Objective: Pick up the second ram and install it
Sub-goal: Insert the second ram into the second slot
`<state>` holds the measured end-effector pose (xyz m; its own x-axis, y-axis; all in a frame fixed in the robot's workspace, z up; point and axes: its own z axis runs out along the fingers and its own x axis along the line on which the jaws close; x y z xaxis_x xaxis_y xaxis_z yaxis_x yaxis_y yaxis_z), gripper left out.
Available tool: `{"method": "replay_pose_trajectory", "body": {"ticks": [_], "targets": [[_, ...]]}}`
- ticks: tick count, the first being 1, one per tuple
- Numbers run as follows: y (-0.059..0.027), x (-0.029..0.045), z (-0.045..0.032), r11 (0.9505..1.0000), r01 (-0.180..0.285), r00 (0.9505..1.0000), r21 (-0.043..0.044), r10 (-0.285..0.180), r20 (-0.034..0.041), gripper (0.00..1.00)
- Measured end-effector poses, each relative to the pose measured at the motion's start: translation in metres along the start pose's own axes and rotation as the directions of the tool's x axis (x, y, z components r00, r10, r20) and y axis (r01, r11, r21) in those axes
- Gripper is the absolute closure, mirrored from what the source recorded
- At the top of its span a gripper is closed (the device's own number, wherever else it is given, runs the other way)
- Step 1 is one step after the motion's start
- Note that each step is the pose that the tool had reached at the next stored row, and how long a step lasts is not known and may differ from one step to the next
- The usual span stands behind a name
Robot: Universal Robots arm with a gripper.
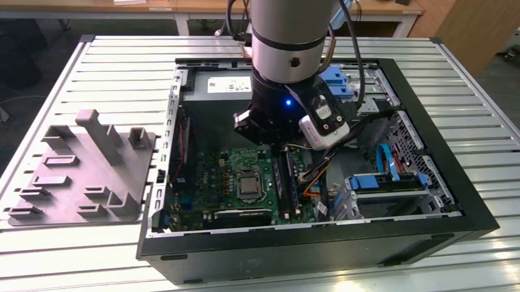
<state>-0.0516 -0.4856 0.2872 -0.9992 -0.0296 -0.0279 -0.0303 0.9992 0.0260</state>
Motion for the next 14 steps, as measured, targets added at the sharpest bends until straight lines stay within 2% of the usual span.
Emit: {"method": "replay_pose_trajectory", "body": {"ticks": [14], "targets": [[-0.0012,0.0007,0.0246,1.0,0.0,1.0,0.0,0.0,0.0025,0.88]]}}
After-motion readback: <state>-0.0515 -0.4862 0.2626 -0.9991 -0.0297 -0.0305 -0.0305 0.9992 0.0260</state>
